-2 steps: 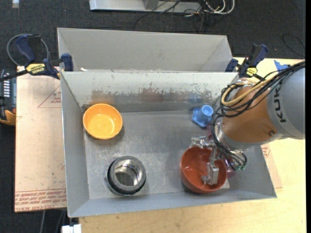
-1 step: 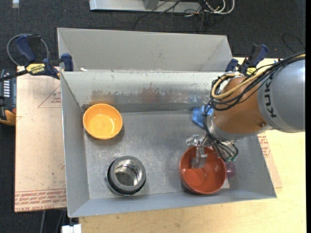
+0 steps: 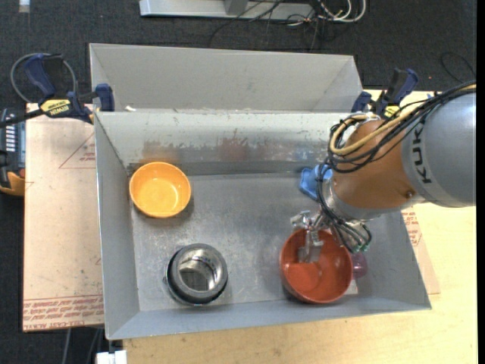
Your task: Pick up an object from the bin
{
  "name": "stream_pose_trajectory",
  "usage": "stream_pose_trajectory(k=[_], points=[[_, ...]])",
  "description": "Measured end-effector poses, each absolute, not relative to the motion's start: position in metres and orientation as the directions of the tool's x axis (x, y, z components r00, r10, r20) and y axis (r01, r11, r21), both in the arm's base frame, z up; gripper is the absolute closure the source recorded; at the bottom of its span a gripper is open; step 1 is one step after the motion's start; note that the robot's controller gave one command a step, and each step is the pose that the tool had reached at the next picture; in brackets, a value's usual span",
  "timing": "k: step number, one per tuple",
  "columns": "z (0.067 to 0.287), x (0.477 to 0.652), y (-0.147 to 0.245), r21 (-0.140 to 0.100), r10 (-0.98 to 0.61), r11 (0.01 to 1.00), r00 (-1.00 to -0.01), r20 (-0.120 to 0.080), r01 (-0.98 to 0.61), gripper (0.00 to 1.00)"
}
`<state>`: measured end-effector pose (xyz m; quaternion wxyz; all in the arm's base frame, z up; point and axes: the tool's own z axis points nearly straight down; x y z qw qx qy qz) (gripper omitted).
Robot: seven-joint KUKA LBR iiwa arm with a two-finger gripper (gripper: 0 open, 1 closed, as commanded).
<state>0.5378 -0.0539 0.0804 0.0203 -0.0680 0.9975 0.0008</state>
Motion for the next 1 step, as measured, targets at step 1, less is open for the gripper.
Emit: stream_pose_trajectory(k=[1], points=[[0.1880, 0.5265, -0.0647, 0.000, -0.156, 0.988, -0.987, -0.031, -0.156, 1.00]])
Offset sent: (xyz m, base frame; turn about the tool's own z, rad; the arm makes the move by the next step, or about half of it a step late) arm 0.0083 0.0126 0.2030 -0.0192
